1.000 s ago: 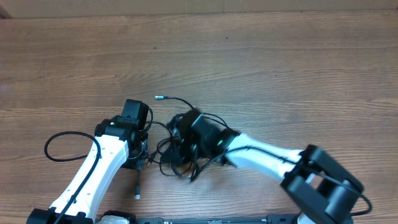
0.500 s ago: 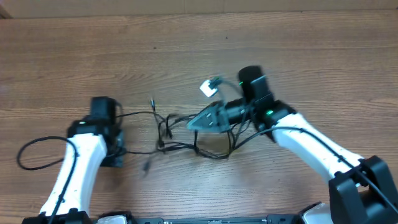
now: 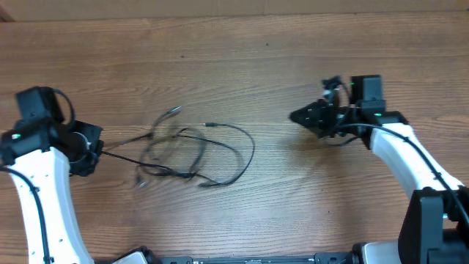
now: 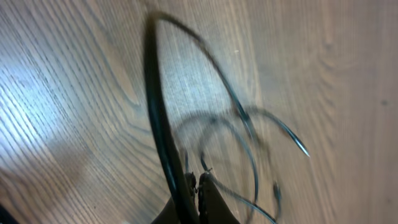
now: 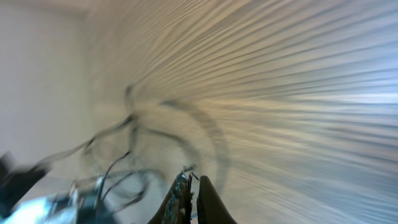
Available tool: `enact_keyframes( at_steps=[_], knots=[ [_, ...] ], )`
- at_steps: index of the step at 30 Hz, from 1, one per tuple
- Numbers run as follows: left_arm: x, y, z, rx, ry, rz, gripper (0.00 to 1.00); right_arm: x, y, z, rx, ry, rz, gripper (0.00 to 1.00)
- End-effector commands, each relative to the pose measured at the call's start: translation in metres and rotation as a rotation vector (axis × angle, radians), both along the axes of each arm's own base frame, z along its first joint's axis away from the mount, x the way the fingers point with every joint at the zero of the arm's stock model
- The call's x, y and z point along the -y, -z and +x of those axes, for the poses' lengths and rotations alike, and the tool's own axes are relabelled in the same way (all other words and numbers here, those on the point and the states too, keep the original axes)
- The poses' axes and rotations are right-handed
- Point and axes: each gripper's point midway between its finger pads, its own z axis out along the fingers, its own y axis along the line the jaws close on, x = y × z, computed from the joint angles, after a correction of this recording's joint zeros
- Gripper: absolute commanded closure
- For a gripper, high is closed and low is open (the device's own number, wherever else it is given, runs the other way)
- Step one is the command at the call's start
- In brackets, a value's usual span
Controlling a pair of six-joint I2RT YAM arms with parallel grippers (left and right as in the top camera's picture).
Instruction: Untangle cables
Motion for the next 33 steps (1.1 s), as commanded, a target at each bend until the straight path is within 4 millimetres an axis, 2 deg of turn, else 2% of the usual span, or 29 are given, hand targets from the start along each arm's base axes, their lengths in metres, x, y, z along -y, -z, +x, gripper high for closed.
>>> enact_keyframes(
  at_steps=[1,3,7,9,13,17,21,27,31,33],
  knots=[
    [0.009,-0.037,0.010,0.120,0.135,-0.037,0.96,0.041,0.005,0.010,-0.001,0.126,-0.109,0.96],
    [0.023,-0.049,0.017,0.180,0.224,-0.082,0.96,0.046,0.008,0.005,-0.037,0.138,-0.102,0.96],
    [0.071,-0.084,0.038,0.416,0.517,-0.215,0.95,0.031,0.013,-0.015,-0.116,0.085,-0.081,0.89],
    [0.093,-0.108,0.047,0.572,0.653,-0.276,0.95,0.019,0.017,-0.029,-0.166,0.045,-0.084,0.83],
    [0.112,-0.147,0.055,0.777,0.759,-0.338,0.96,-0.019,0.014,-0.058,-0.186,-0.127,-0.050,0.79],
    [0.116,-0.176,0.057,0.869,0.730,-0.371,0.96,-0.039,0.012,-0.074,-0.192,-0.214,-0.041,0.78],
    [0.113,-0.203,0.051,0.915,0.673,-0.298,0.96,-0.044,0.002,-0.082,-0.190,-0.232,-0.027,0.78],
    [0.115,-0.234,0.028,0.918,0.491,-0.208,0.96,-0.044,-0.037,-0.089,-0.053,-0.250,-0.017,0.75],
    [0.132,-0.244,0.013,0.906,0.368,-0.267,0.96,-0.043,-0.070,-0.095,0.073,-0.247,-0.017,0.67],
    [0.139,-0.245,0.011,0.894,0.329,-0.305,0.96,-0.042,-0.080,-0.098,0.109,-0.247,-0.015,0.64]
  ],
)
